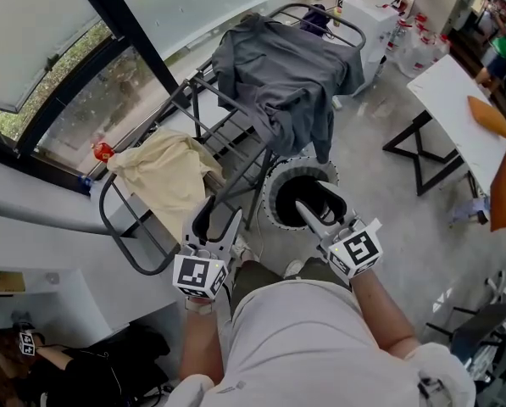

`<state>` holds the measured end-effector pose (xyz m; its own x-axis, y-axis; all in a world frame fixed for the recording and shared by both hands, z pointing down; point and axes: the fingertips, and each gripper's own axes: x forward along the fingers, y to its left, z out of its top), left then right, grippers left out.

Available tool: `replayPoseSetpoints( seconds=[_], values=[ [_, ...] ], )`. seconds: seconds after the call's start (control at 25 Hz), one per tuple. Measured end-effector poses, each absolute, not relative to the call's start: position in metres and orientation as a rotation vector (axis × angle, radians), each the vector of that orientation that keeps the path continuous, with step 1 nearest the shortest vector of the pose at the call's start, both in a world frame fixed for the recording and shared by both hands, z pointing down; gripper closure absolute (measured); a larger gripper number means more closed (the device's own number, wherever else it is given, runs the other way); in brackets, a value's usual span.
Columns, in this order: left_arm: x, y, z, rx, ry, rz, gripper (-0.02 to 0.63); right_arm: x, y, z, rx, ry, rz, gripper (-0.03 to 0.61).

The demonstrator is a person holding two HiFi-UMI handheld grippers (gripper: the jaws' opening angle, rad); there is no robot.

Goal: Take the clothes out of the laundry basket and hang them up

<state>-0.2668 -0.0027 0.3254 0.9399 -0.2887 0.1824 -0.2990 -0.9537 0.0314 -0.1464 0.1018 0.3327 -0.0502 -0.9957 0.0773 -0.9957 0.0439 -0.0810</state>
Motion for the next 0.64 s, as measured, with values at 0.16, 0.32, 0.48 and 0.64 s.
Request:
replayPoseSetpoints(
  seconds=[0.16,0.32,0.48,0.64],
  values=[
    [-0.273,0.0,0.333,3.027,-0.481,0.283,0.367,-0.149,0.104,0.34,2.164,-2.27,0.18,0.379],
    [-0.279,0.0,0.334,3.014,-0.51,0.291,0.367,-0.149,0.104,0.341,2.17,-2.267,0.19,0.379],
    [-0.282,-0.005,0.335,3.011,-0.534,0.299,0.367,-0.148,0.102,0.345,2.197,-2.268,0.22,0.379],
    [-0.287,-0.01,0.339,3.001,-0.553,0.318,0.367,-0.149,0.098,0.347,2.178,-2.261,0.215,0.379]
  ],
)
